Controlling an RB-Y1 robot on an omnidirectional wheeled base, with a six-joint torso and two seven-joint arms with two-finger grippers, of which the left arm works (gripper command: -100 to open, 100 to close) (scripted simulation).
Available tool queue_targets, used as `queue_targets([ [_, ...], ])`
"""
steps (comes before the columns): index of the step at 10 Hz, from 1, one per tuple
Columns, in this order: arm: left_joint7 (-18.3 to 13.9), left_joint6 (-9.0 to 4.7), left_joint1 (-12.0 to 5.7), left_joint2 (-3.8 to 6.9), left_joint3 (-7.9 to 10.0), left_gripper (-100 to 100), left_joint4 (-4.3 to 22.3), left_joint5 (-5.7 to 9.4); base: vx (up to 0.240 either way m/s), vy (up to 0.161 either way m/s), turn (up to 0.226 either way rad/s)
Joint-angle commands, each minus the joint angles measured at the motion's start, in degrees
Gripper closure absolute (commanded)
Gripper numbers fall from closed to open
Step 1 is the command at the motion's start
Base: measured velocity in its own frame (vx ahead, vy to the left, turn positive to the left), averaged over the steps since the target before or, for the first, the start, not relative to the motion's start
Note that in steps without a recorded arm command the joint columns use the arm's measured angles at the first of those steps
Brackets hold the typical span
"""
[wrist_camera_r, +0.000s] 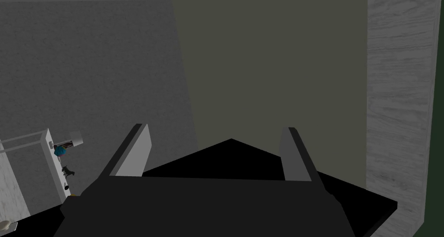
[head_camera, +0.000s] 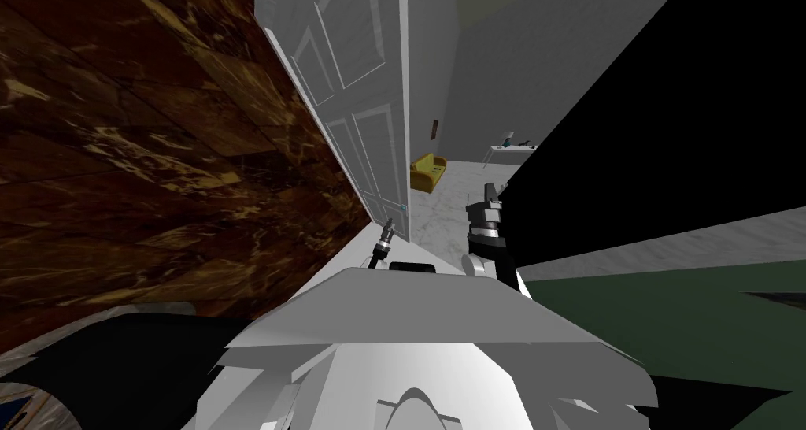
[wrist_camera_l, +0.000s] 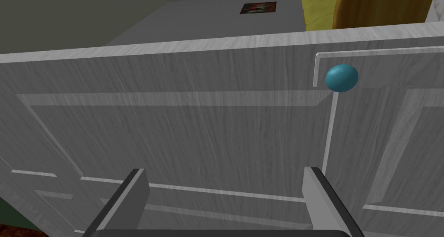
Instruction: Push the door open
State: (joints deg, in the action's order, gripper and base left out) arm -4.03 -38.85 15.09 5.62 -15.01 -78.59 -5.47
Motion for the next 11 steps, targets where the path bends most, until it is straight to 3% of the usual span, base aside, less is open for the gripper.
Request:
queue_targets([
  [1,-0.05,-0.58,-0.51,-0.09,-0.61,-100,2.36,-0.01,0.087,0.071,-0.084],
  [11,-0.62,-2.43,-3.23,-0.67,-3.97,-100,13.69,-0.03,0.072,0.069,-0.07],
])
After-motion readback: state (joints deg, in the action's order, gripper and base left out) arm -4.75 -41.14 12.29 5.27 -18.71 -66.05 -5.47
